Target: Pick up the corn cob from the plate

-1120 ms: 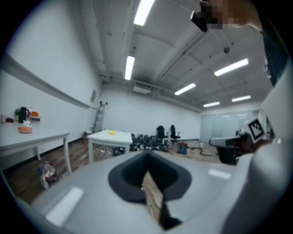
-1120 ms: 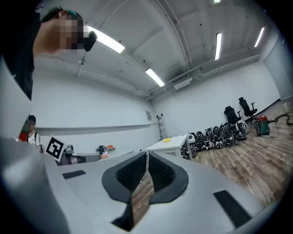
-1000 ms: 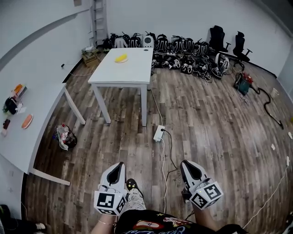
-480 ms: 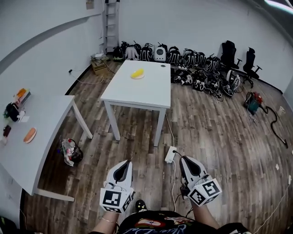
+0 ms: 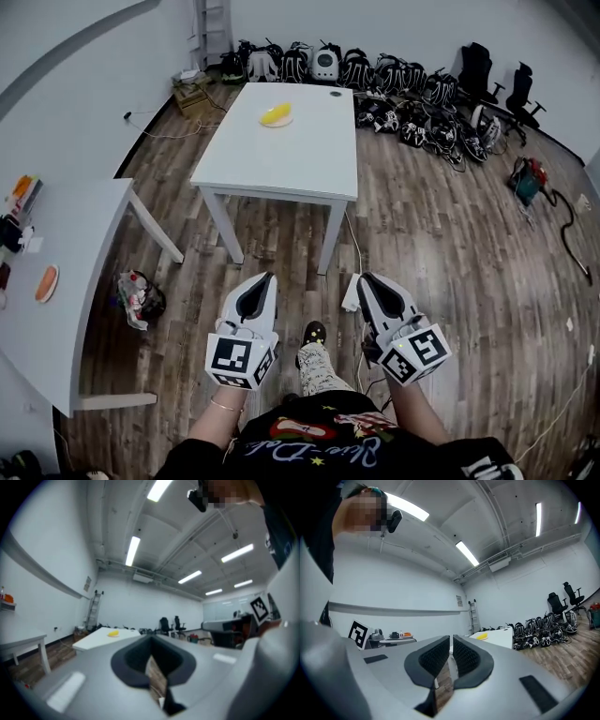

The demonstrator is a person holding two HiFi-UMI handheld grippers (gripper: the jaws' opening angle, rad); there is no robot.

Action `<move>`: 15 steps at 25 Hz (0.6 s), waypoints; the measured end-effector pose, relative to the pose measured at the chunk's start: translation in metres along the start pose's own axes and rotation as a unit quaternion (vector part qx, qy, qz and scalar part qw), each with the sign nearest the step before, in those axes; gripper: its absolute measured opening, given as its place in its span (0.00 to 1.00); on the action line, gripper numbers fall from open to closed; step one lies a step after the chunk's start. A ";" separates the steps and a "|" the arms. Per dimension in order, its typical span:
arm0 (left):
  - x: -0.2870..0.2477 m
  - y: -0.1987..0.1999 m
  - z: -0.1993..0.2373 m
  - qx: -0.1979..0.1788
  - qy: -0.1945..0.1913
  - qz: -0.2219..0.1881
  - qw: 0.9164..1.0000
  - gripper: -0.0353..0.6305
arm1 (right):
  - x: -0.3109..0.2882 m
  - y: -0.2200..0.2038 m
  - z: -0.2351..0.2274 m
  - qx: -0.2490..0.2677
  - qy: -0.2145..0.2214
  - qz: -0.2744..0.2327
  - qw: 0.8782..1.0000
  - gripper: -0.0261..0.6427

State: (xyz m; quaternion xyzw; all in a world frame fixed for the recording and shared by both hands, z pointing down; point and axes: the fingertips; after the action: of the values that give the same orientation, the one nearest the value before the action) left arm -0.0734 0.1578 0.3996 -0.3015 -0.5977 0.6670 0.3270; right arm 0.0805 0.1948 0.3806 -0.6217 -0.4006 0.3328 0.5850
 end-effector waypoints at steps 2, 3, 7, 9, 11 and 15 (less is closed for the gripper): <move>-0.036 0.002 0.023 -0.009 0.001 0.007 1.000 0.05 | -0.042 -0.002 -0.024 0.004 0.008 -0.009 1.000 0.06; -0.055 0.005 0.036 -0.014 0.002 0.008 1.000 0.05 | -0.064 0.000 -0.038 0.009 0.011 -0.015 1.000 0.06; -0.139 0.012 0.082 -0.037 0.030 0.023 0.999 0.05 | -0.144 0.004 -0.109 0.005 0.018 -0.018 1.000 0.06; -0.180 0.016 0.102 -0.041 0.042 0.028 0.998 0.05 | -0.179 0.001 -0.136 -0.007 0.028 -0.015 0.999 0.06; -0.214 0.020 0.115 -0.041 0.046 0.023 0.998 0.05 | -0.207 -0.003 -0.155 -0.012 0.049 -0.010 0.999 0.06; -0.270 0.016 0.134 -0.043 0.048 0.023 0.998 0.05 | -0.258 -0.009 -0.184 -0.007 0.079 0.003 0.997 0.06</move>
State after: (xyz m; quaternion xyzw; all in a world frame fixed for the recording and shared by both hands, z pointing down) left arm -0.0179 -0.1386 0.4003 -0.3602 -0.6025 0.6328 0.3268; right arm 0.1239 -0.1186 0.3931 -0.6516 -0.3535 0.2815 0.6093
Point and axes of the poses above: the fingertips, and each gripper's own axes: x backward along the fingers, z to its left, y out of its top, and after that the axes turned 4 degrees about x, right-handed
